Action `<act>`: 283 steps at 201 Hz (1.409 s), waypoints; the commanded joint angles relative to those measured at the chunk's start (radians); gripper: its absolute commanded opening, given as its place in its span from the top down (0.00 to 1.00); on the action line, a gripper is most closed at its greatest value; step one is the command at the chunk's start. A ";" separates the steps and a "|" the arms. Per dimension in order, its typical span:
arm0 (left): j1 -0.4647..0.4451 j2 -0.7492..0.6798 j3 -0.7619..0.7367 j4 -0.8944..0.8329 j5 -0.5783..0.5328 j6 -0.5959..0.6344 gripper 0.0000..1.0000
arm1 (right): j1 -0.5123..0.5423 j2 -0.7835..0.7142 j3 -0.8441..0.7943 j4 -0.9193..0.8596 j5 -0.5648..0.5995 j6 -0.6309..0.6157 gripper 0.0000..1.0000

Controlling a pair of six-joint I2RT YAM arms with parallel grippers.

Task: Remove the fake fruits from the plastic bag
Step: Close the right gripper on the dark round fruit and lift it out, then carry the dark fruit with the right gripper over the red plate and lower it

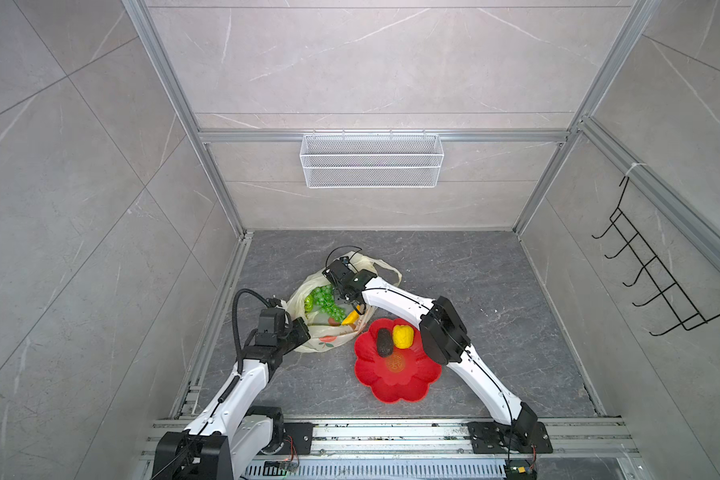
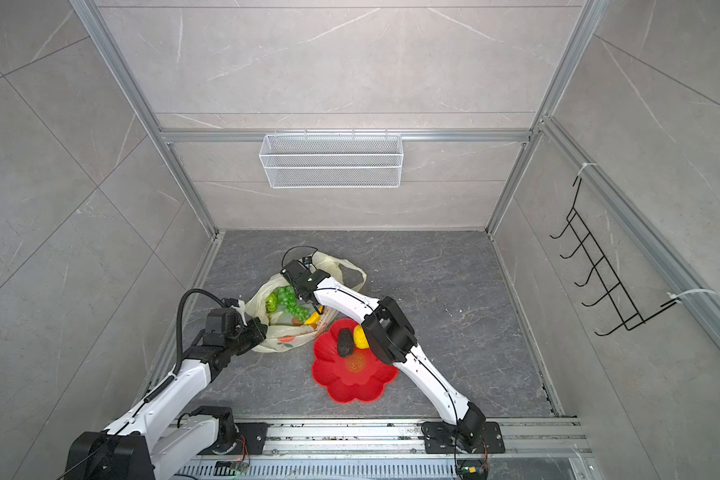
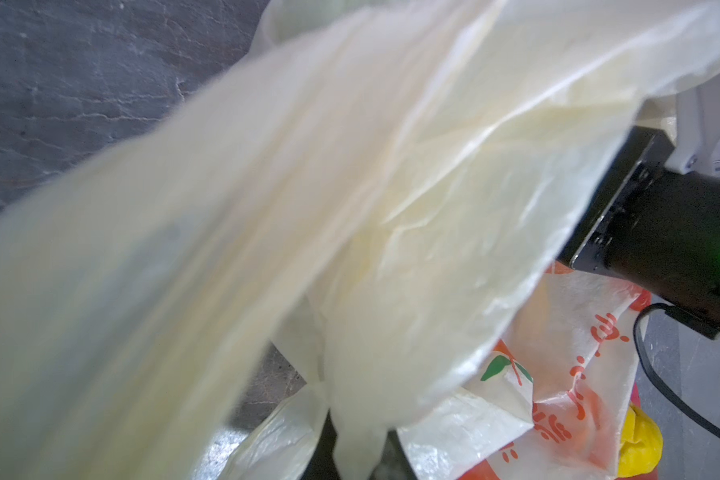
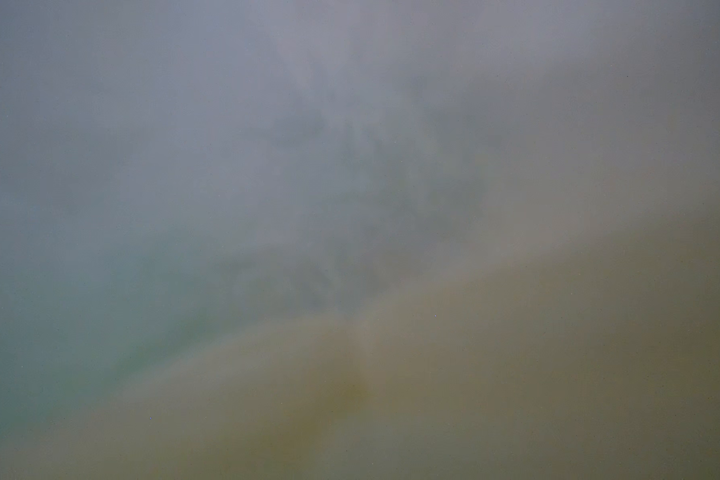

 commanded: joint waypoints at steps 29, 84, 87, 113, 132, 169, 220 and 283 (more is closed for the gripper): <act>-0.002 -0.012 -0.004 0.041 0.008 0.025 1.00 | 0.031 -0.177 -0.071 -0.069 0.007 -0.067 0.46; -0.001 -0.016 -0.004 0.045 0.008 0.029 1.00 | 0.044 -0.409 -0.308 -0.042 -0.054 -0.105 0.47; -0.002 -0.016 -0.004 0.044 0.008 0.029 1.00 | 0.045 -0.421 -0.320 -0.041 -0.054 -0.106 0.47; -0.002 -0.021 -0.006 0.044 0.009 0.028 1.00 | 0.052 -0.524 -0.428 -0.051 -0.076 -0.124 0.50; -0.002 -0.029 -0.011 0.044 0.009 0.029 1.00 | 0.052 -0.602 -0.513 -0.075 -0.091 -0.135 0.52; -0.002 -0.035 -0.012 0.046 0.011 0.029 1.00 | 0.064 -0.741 -0.649 -0.199 -0.070 -0.170 0.52; -0.002 -0.031 -0.012 0.050 0.016 0.028 1.00 | 0.118 -0.846 -0.772 -0.395 -0.077 -0.185 0.53; -0.002 -0.030 -0.013 0.051 0.019 0.029 1.00 | 0.177 -0.786 -0.850 -0.548 -0.104 -0.172 0.53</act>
